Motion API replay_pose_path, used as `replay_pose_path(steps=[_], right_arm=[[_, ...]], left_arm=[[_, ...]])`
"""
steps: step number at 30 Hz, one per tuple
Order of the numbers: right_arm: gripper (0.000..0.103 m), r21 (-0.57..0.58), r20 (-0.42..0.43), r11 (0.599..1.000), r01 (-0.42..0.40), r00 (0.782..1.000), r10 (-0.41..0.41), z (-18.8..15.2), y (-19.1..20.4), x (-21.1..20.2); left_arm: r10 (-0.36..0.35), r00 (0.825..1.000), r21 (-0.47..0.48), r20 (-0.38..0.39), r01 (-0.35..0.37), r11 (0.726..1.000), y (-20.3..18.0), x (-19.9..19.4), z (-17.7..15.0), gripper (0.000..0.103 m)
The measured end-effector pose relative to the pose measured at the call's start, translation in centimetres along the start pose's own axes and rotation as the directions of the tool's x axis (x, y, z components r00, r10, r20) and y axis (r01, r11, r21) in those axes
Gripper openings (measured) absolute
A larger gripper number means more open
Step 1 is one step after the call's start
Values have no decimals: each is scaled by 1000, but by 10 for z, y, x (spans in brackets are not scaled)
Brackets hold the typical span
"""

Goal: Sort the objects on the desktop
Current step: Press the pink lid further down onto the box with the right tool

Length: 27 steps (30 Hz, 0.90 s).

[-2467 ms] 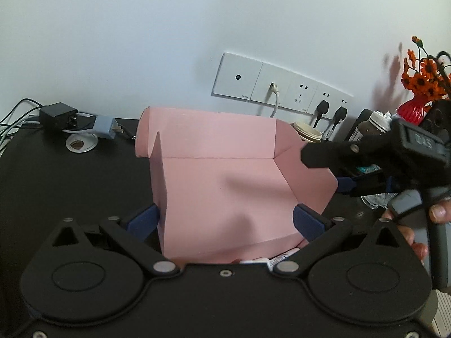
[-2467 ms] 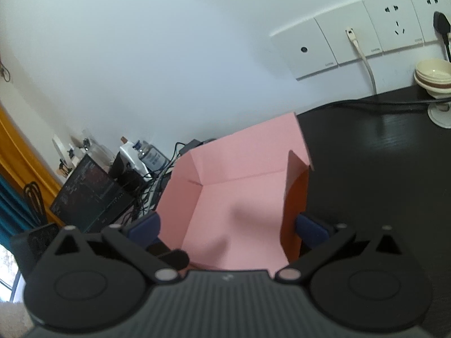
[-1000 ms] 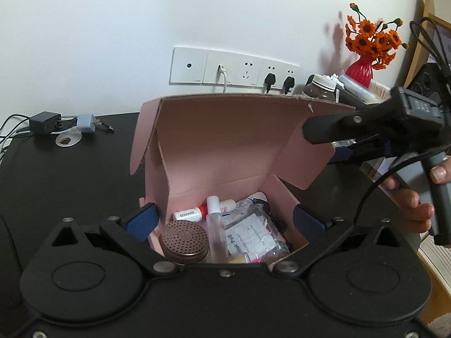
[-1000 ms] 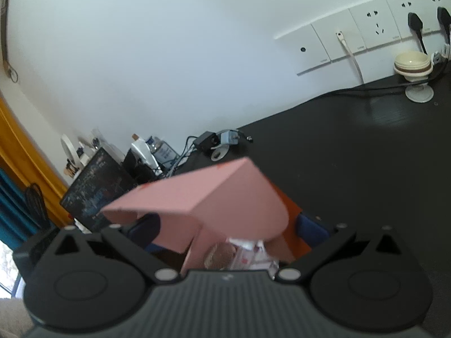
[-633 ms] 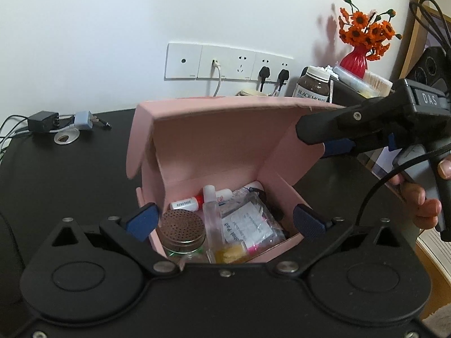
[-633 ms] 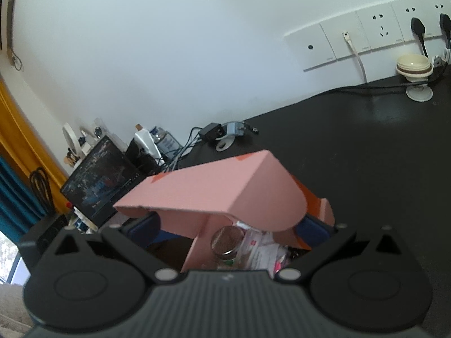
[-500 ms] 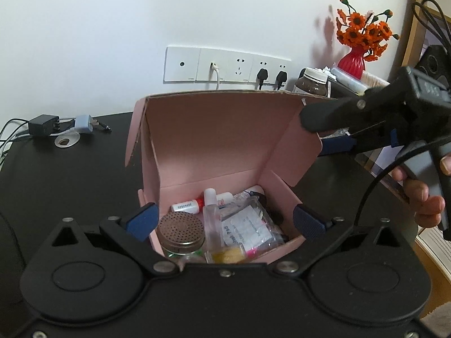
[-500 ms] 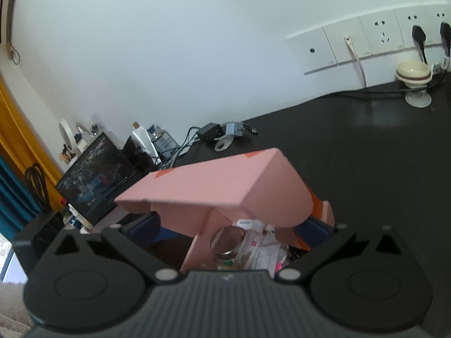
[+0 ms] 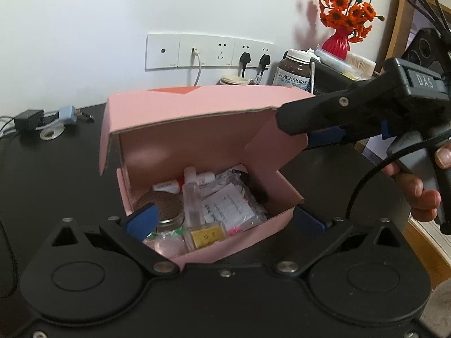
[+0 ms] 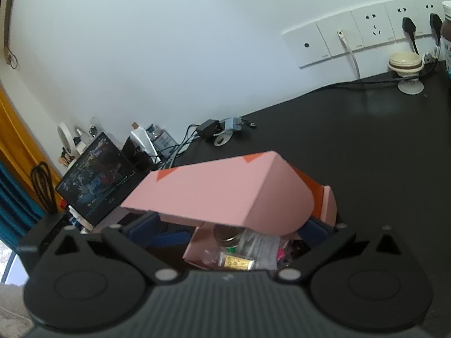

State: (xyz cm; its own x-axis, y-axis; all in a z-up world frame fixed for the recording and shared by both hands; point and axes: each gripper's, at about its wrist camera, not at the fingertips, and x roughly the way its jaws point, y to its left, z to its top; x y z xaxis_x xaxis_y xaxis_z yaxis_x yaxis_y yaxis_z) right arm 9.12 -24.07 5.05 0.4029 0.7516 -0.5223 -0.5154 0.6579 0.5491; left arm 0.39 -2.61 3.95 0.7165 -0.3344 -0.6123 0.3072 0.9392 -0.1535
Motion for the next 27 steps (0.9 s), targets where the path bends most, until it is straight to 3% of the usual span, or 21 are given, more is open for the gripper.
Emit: replay_pose_path(steps=[5, 12, 19, 27], right_arm=[[102, 17, -4, 1000, -1, 1000, 1, 0, -2, -1], [102, 25, 15, 1000, 11, 1000, -12, -1, -3, -8], [102, 41, 20, 999, 14, 1000, -15, -2, -1, -9], [102, 44, 18, 999, 27, 999, -28, -2, 0, -12]], left_arm=[[35, 999, -68, 16, -34, 997, 12, -14, -10, 103], [172, 980, -121, 97, -160, 980, 25, -30, -9, 103], [186, 976, -88, 115, -177, 980, 24, -25, 7, 103], [146, 983, -65, 112, -140, 988, 15, -20, 7, 103]])
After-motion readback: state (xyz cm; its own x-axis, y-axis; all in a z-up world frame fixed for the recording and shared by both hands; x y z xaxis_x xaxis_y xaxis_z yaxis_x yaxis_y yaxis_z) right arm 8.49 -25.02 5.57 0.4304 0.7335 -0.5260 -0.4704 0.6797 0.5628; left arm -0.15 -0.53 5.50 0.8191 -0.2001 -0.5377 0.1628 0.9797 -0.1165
